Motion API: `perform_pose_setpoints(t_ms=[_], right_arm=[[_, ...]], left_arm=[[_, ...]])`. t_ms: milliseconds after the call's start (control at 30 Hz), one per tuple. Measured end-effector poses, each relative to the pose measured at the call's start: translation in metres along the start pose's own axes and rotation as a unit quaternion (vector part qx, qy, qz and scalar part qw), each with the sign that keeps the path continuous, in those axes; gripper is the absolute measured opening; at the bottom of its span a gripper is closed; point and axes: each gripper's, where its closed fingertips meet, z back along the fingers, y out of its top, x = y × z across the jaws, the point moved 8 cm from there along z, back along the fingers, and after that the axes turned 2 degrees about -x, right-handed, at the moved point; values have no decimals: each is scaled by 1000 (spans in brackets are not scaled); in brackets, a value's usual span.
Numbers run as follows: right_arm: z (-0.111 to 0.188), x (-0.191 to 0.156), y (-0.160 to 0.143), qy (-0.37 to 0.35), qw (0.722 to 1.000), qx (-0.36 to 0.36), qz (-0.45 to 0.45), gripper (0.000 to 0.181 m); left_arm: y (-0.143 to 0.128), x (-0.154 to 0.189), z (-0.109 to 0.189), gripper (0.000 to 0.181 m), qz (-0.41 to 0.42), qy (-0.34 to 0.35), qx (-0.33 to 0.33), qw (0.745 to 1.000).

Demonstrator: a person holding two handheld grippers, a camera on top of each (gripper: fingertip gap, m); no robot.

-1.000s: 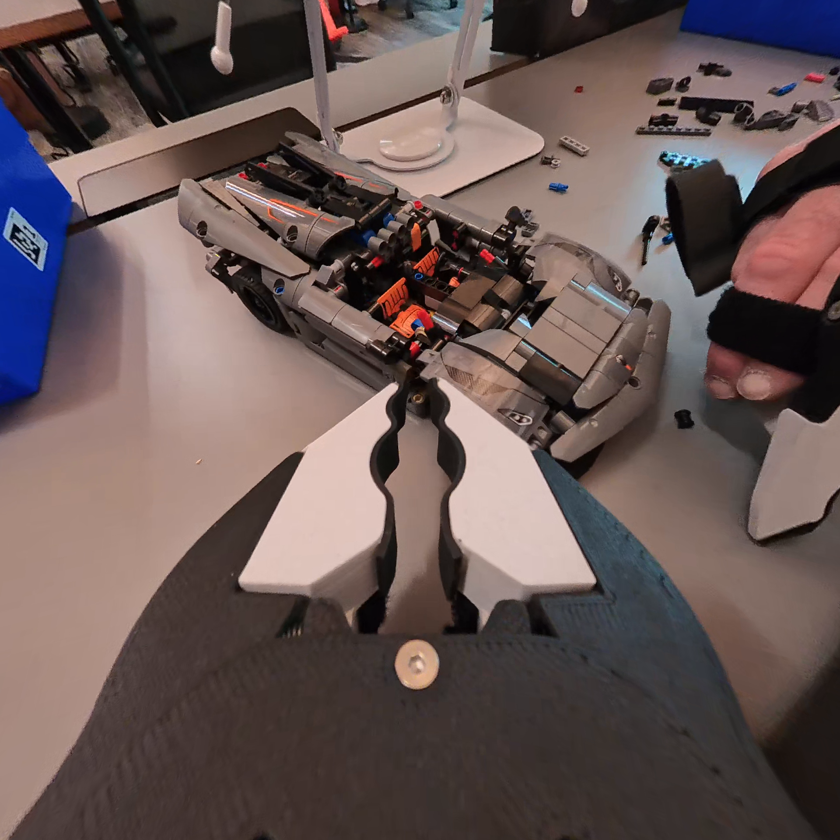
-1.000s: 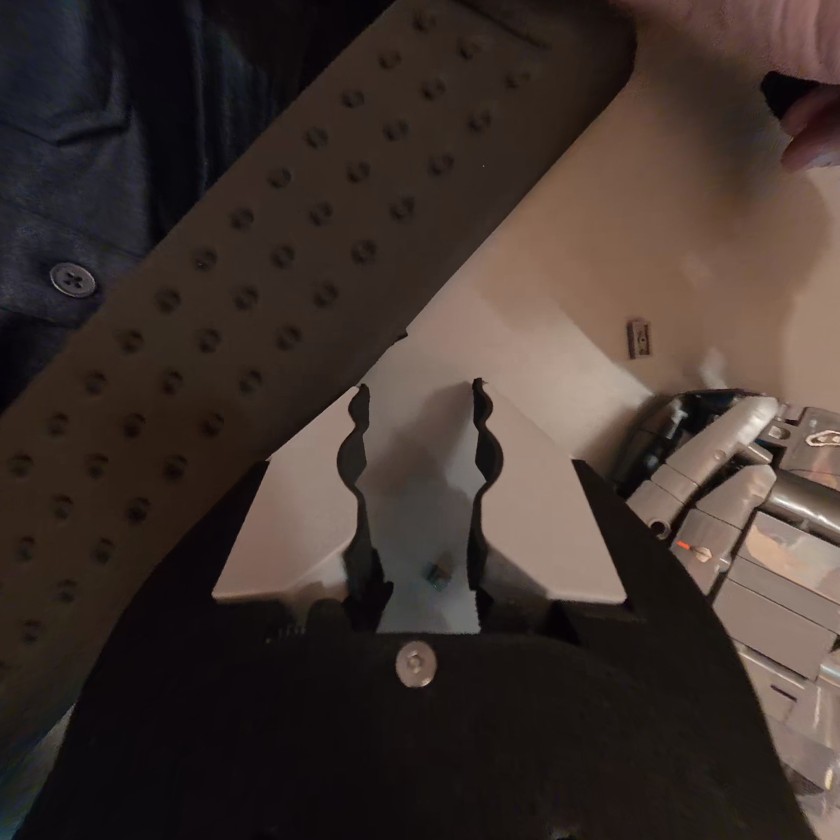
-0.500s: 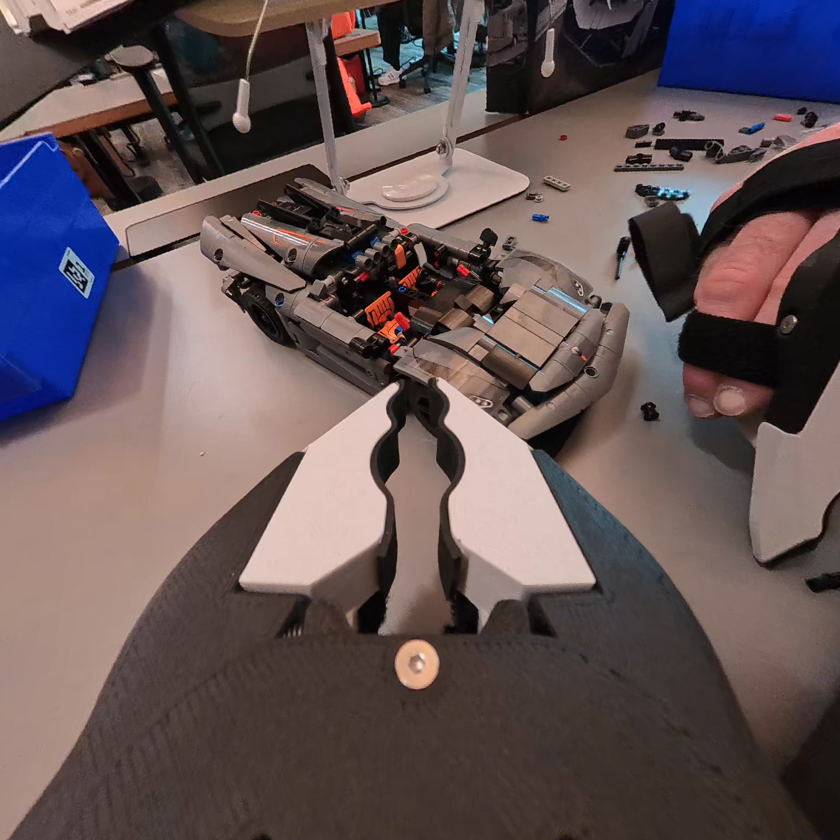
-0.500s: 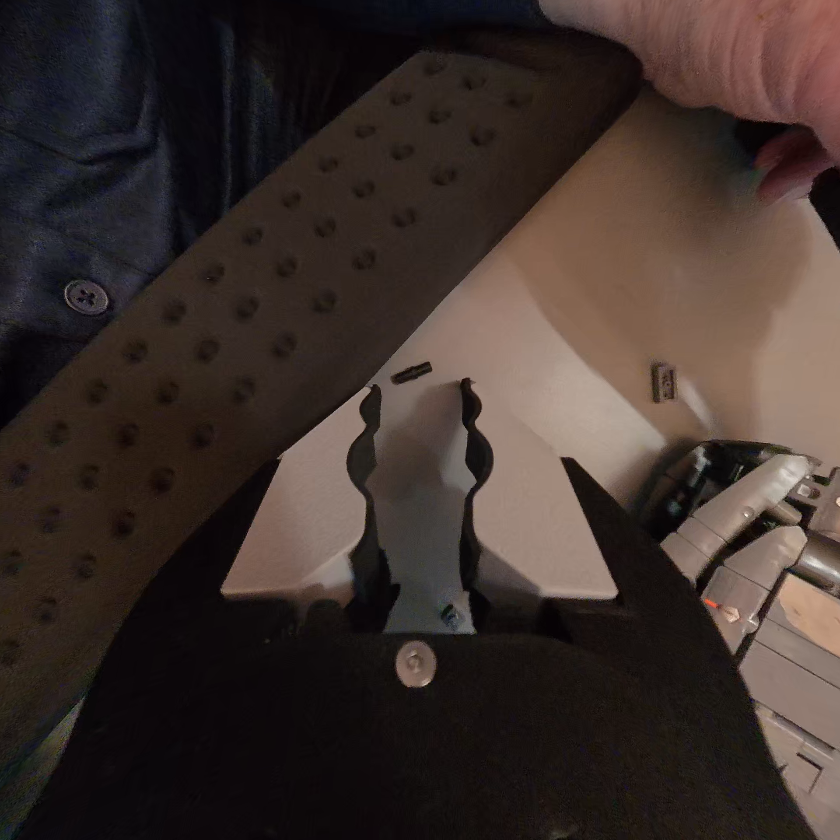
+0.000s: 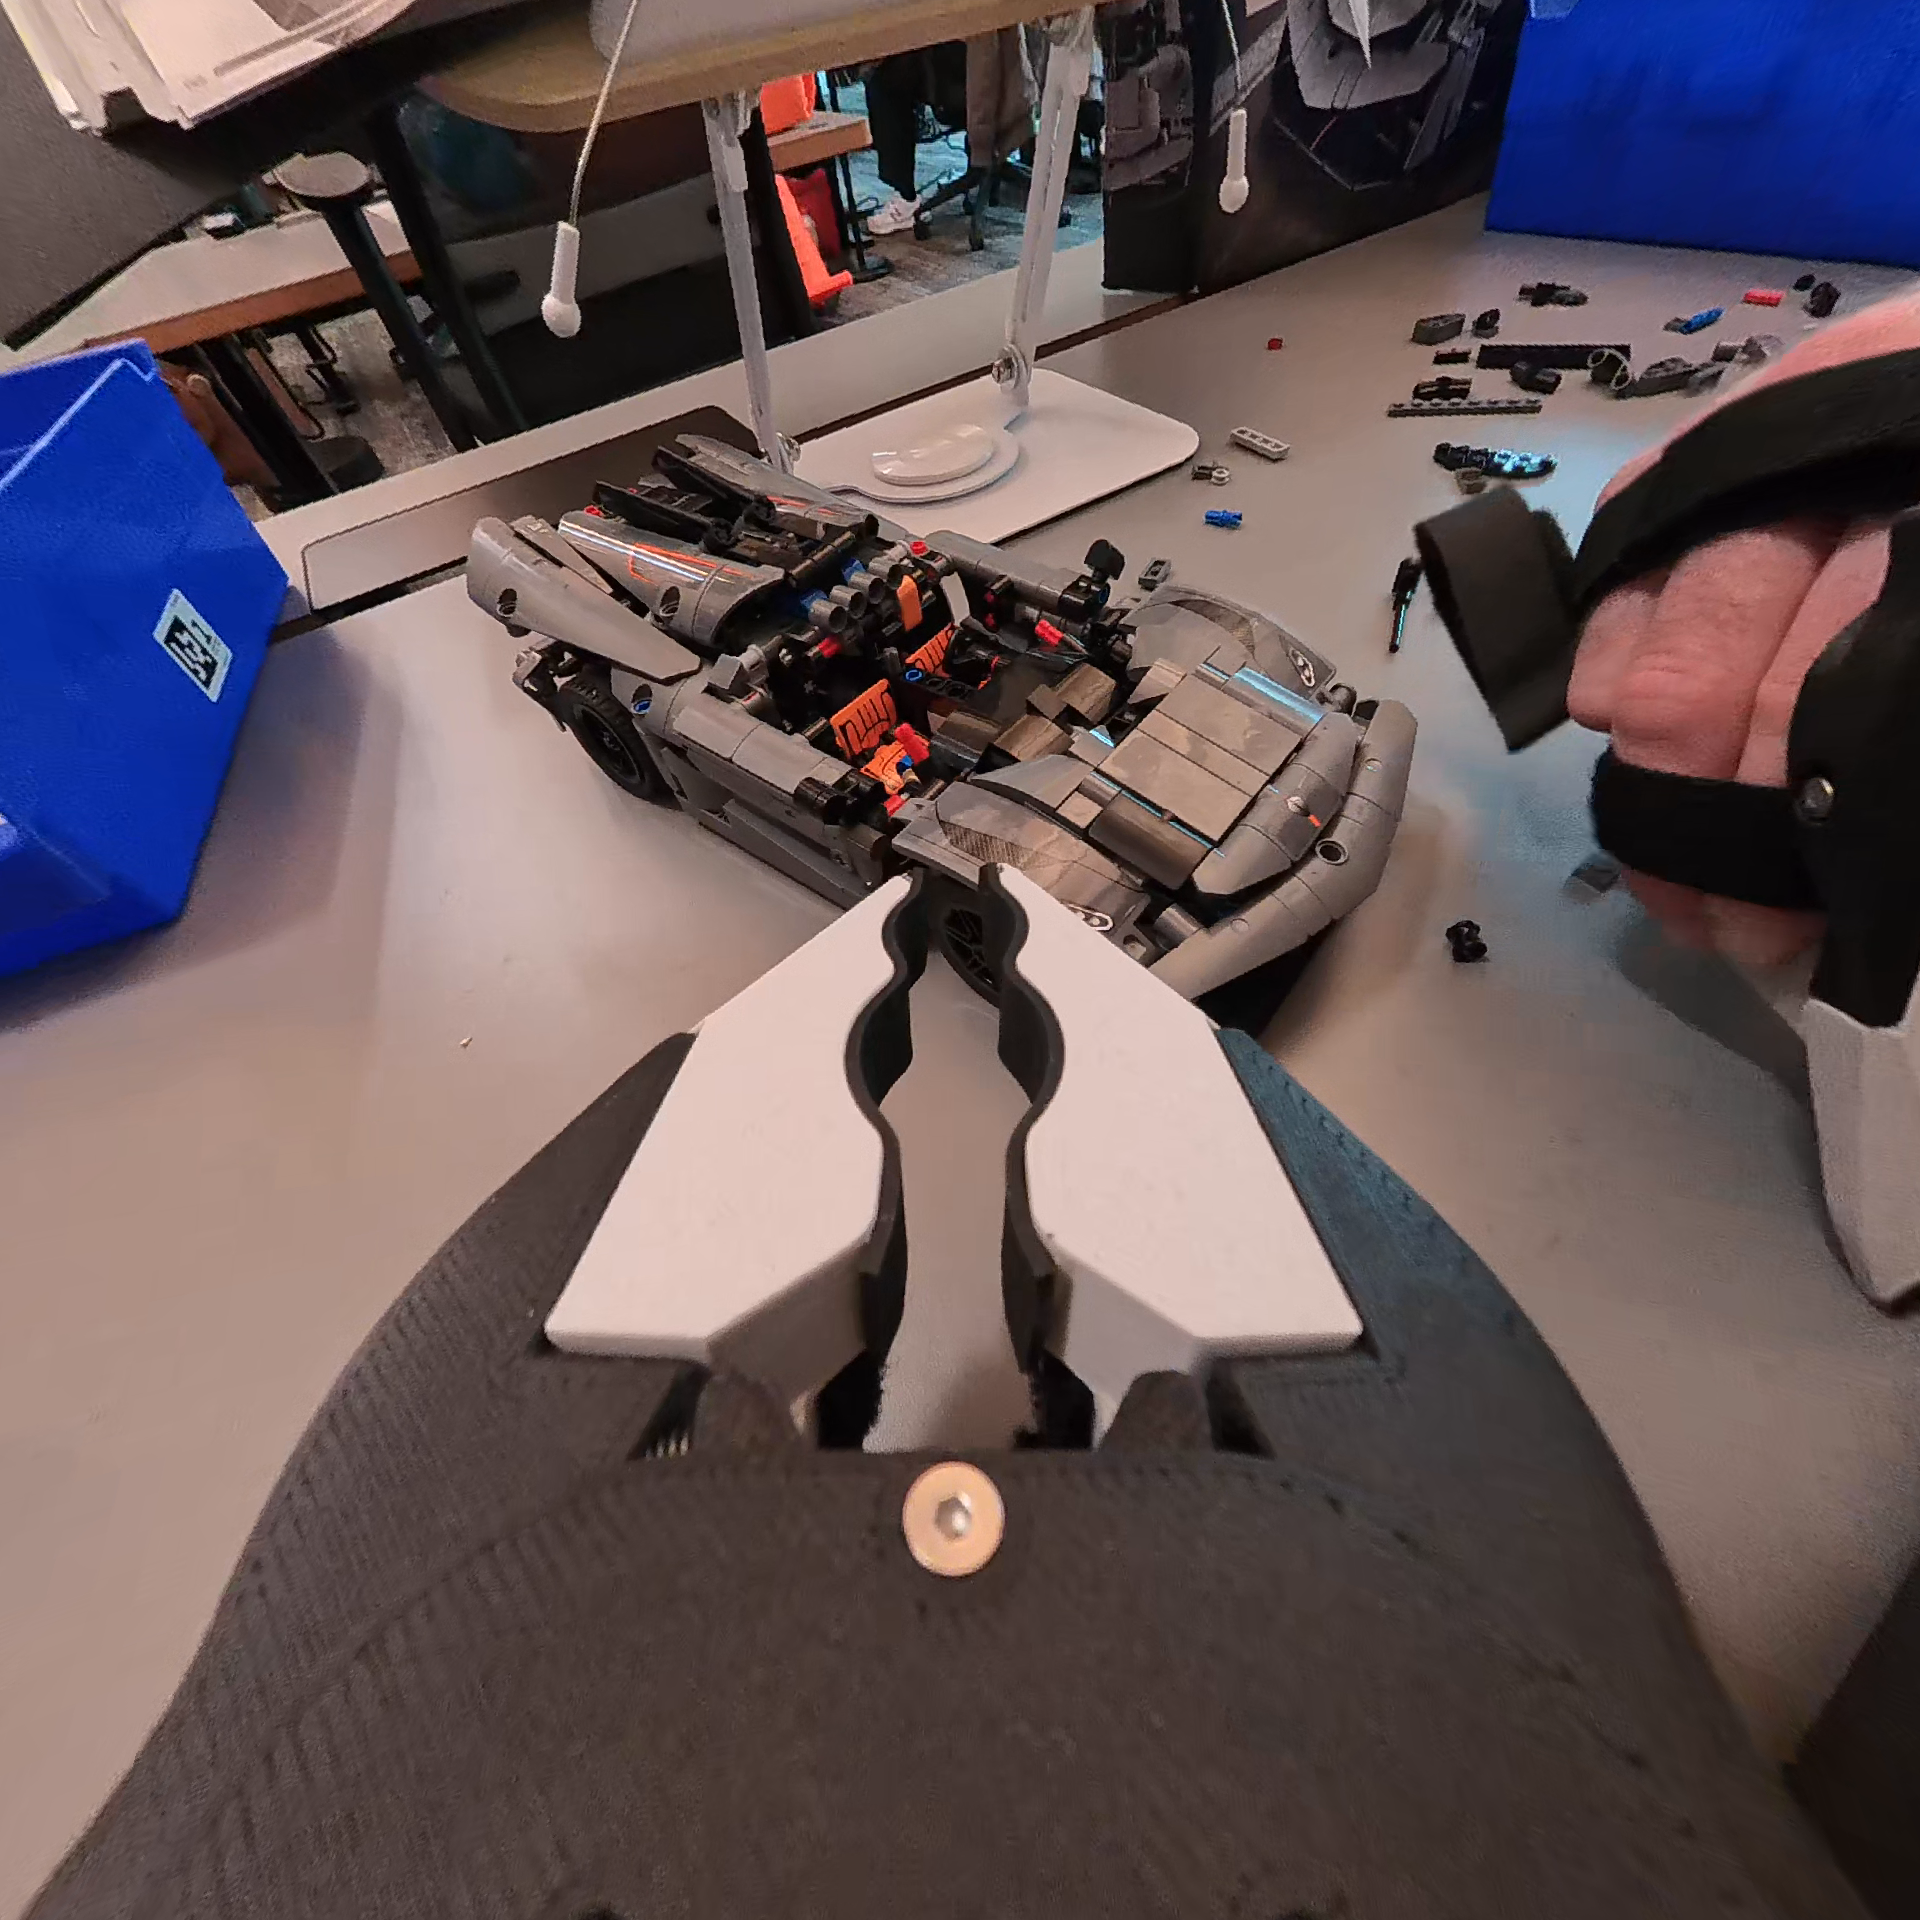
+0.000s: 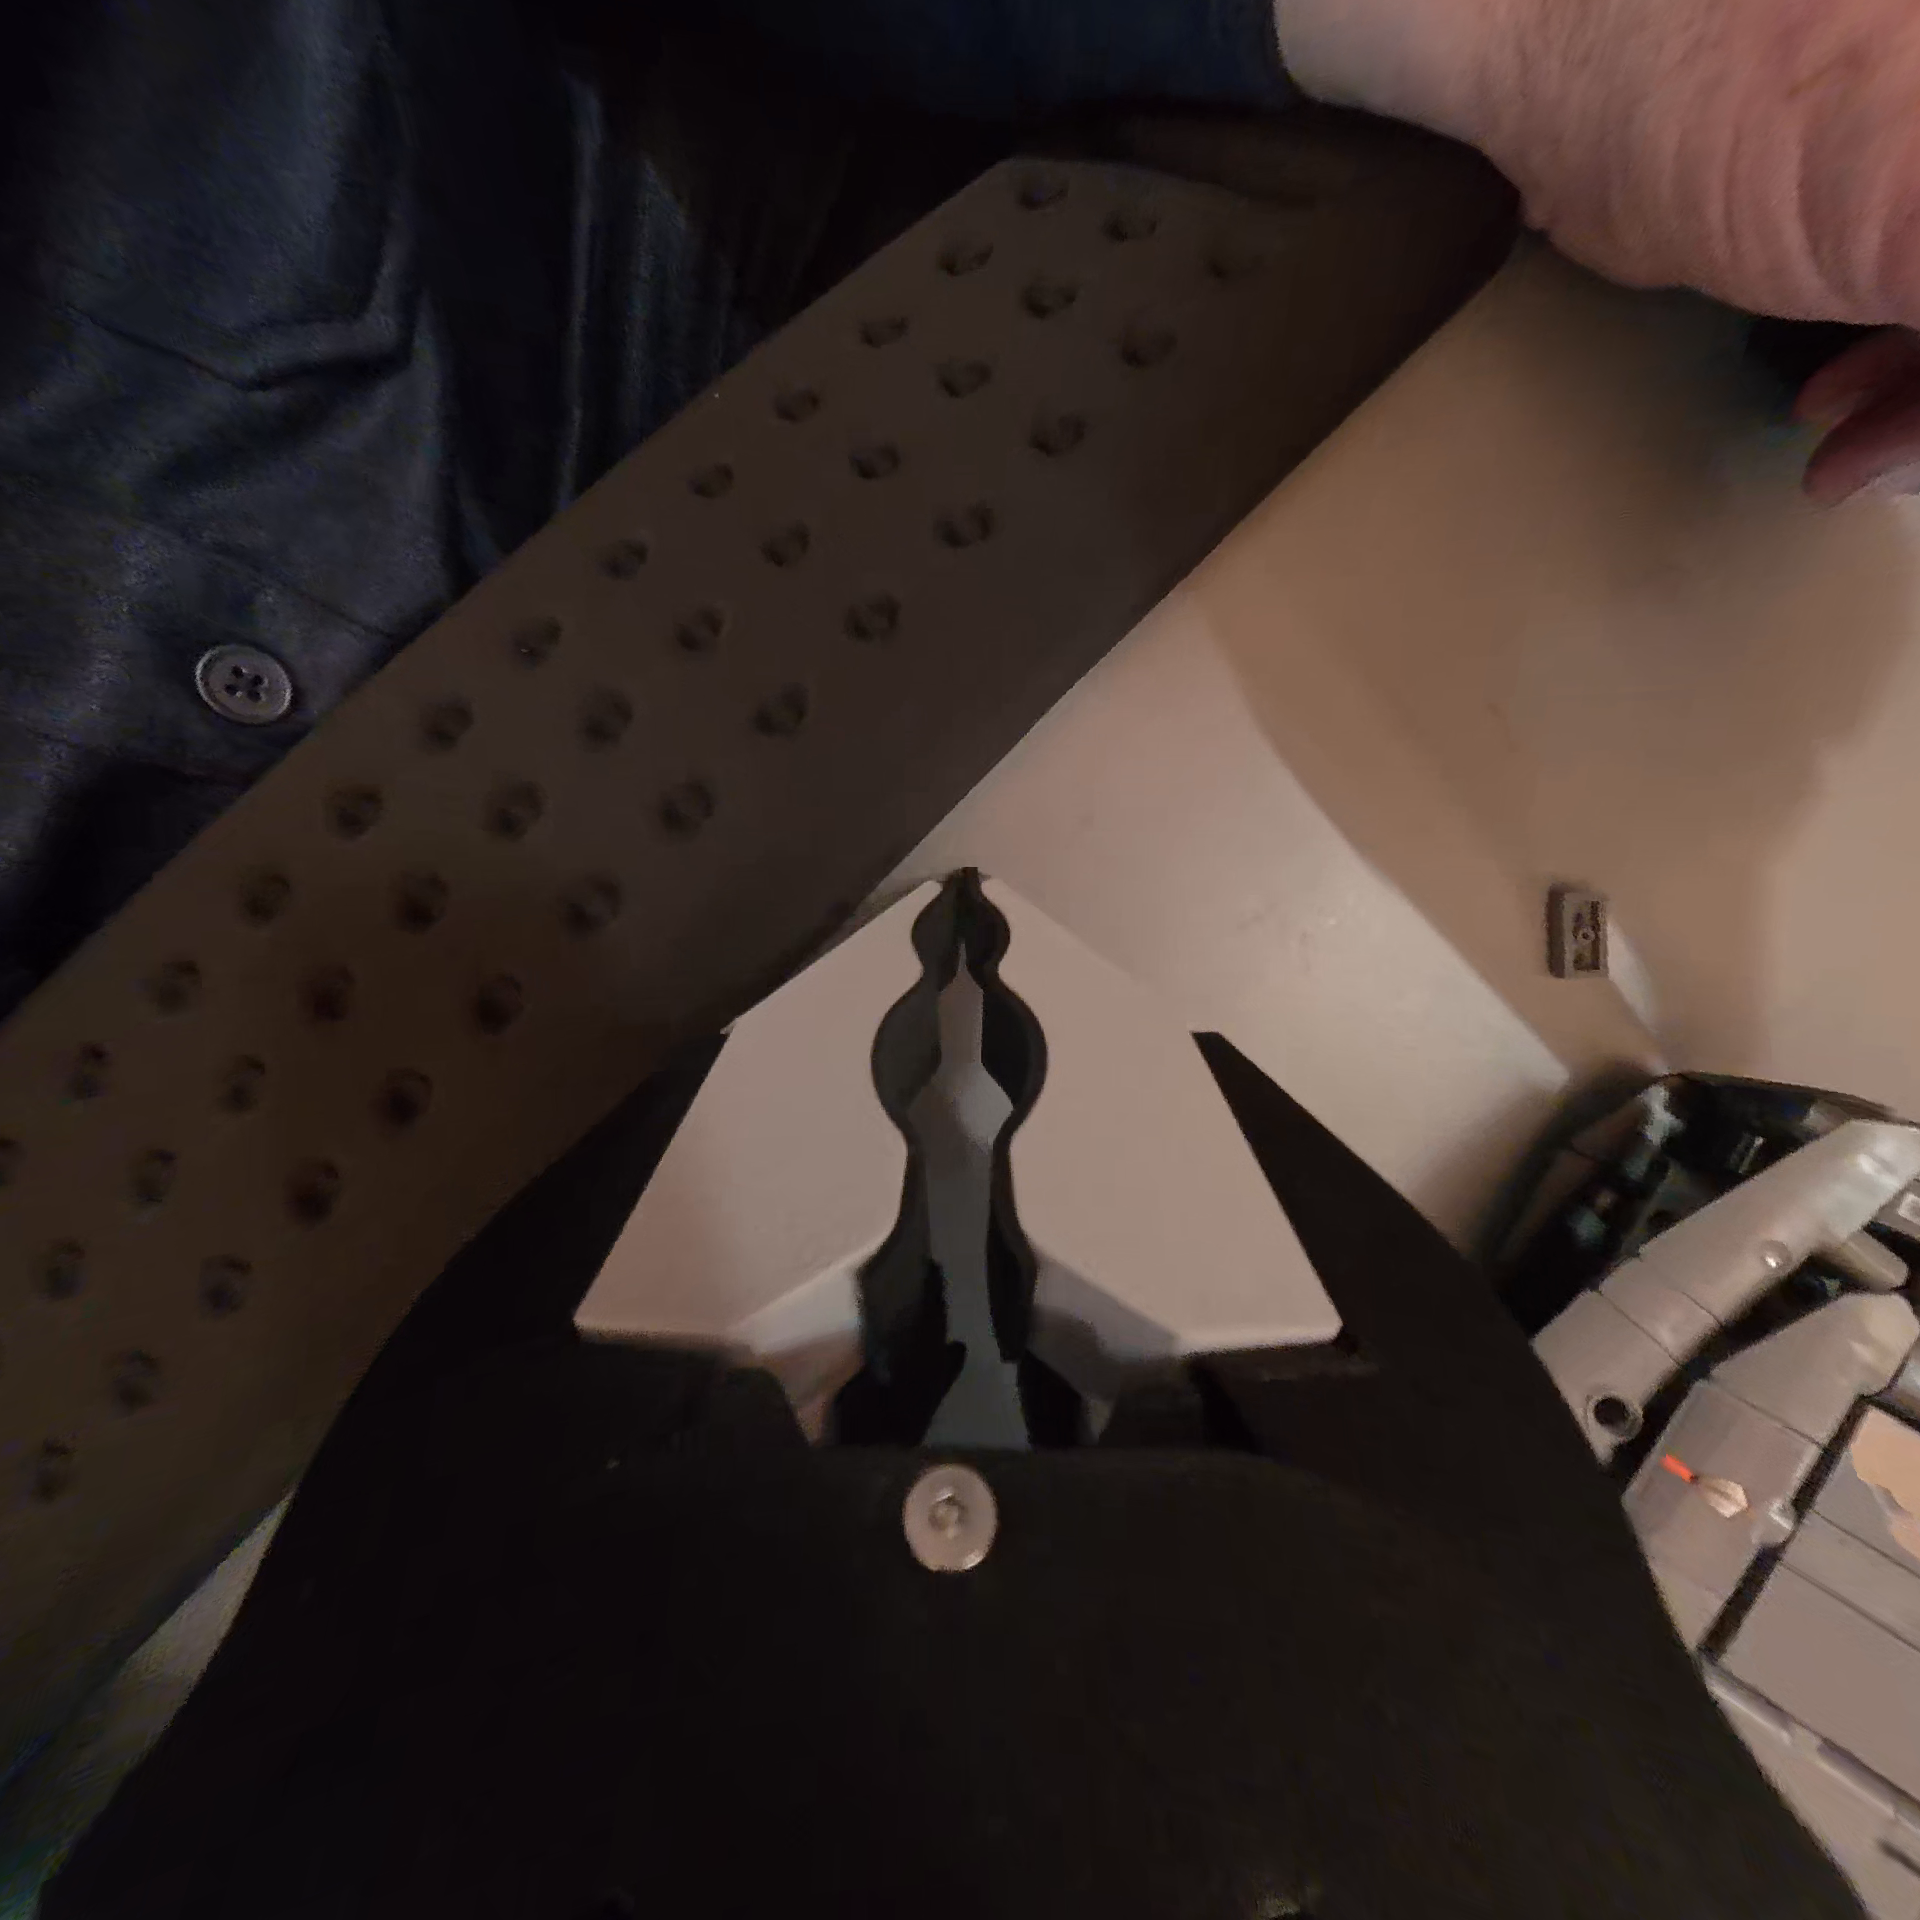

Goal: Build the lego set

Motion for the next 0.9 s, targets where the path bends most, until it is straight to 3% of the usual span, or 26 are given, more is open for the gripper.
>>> perform_pose_setpoints(t_ms=[367,433,500,700,800,900], right_arm=[[40,9,-50,-6,992,-108,-72,2],[45,7,-41,4,994,-74,-80,22],[42,2,-29,18,996,-43,-70,22],[16,-2,-17,31,995,-68,-73,25],[16,-1,-17,17,994,-79,-69,4],[19,0,-21,12,993,-94,-67,3]], left_arm=[[0,0,-2,7,-6,-3,-6,1000],[0,0,-2,7,-6,-4,-8,1000],[-1,0,-2,7,-5,-4,-8,1000],[0,0,-2,7,-6,-6,-7,1000],[-1,0,-3,7,-5,-8,-9,1000],[0,0,-2,7,-6,-8,-8,1000]])
